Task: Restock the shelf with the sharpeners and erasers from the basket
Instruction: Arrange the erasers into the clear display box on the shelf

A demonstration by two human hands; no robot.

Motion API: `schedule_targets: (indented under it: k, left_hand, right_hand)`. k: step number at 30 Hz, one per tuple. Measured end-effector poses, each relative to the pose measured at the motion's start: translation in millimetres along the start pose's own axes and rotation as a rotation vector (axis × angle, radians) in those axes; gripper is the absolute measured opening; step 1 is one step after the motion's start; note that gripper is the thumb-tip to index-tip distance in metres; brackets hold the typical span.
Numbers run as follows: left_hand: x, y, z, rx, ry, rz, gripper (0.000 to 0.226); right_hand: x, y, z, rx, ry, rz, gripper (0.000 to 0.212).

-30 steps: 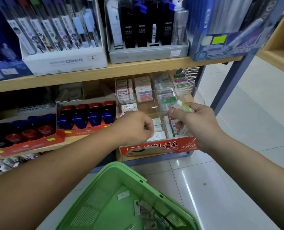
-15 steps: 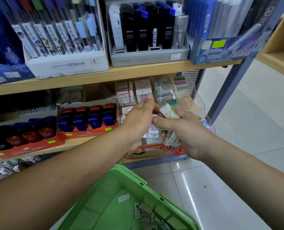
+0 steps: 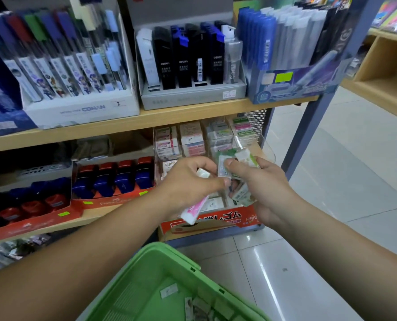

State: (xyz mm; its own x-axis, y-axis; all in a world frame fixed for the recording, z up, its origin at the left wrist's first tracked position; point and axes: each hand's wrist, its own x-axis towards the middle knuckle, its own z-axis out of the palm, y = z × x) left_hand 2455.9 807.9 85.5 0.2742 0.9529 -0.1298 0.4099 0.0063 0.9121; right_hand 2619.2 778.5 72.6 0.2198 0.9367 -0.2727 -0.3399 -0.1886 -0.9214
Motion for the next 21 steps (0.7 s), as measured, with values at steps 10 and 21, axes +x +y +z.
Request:
schedule_targets:
  k: [10, 21]
  left_hand:
    - [65.0, 7.5, -1.7, 0.278, 0.068, 0.078, 0.013]
    - [118.4, 8.8, 0.7, 0.662, 0.099, 0.112, 0.006]
  right_hand:
    - [0.2, -10.6, -16.8, -0.07, 0.114, -0.011, 0.017]
    - [1.8, -15.4, -25.7, -0.108, 0.111, -0.005, 0.021]
